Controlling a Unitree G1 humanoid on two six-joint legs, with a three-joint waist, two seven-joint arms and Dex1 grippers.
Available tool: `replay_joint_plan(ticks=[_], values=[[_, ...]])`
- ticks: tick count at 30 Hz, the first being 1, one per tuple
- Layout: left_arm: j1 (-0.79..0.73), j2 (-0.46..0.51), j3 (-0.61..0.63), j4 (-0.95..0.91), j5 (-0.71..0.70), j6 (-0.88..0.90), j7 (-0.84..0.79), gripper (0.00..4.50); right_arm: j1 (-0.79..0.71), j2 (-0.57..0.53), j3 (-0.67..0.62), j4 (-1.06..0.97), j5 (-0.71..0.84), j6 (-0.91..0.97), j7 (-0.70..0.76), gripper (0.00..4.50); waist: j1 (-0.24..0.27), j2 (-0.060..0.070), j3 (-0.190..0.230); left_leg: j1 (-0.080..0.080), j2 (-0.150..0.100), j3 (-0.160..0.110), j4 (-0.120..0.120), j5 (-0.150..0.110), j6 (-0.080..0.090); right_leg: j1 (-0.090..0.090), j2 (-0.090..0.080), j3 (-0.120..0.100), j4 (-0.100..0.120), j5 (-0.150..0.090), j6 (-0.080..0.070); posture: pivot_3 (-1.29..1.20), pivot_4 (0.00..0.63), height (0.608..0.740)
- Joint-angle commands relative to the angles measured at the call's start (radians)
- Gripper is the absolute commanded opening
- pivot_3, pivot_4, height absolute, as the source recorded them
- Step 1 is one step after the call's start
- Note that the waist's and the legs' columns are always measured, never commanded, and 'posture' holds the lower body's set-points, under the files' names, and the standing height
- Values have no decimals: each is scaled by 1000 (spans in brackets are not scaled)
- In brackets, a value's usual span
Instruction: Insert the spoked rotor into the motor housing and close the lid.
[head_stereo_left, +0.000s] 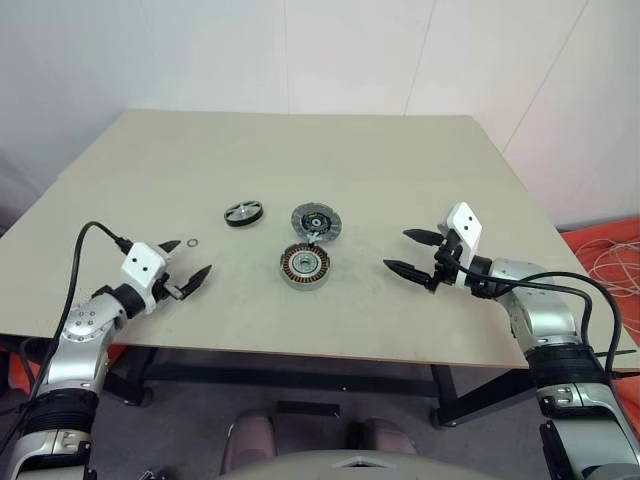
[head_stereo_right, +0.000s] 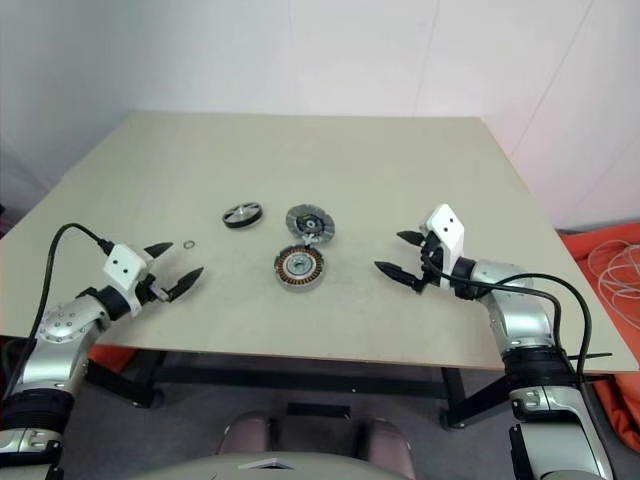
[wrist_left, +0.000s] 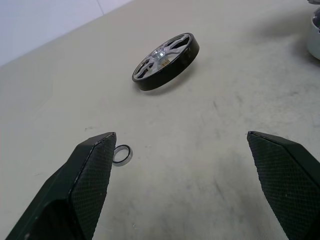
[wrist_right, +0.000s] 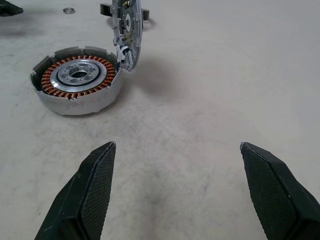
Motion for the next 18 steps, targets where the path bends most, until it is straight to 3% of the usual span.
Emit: replay_joint_plan(ticks=[1, 10, 18], values=[[-20, -2, 24, -11, -20, -19, 4, 4435, -26, -12, -16, -3, 5, -29, 7, 4500, 0, 0, 0, 0, 0, 0, 0, 0, 0, 0, 0, 0, 0, 0, 0, 0, 0, 740], [-12, 6, 17, -30, -10, -23, -13, 4435, -26, -2, -10, 3, 0, -45, 6, 4500, 0, 0, 0, 0, 0, 0, 0, 0, 0, 0, 0, 0, 0, 0, 0, 0, 0, 740], [-5, -21, 46, -63, -83, 26, -19, 4435, -32, 3, 1, -4, 0, -44, 13, 4500, 0, 0, 0, 0, 0, 0, 0, 0, 0, 0, 0, 0, 0, 0, 0, 0, 0, 740]])
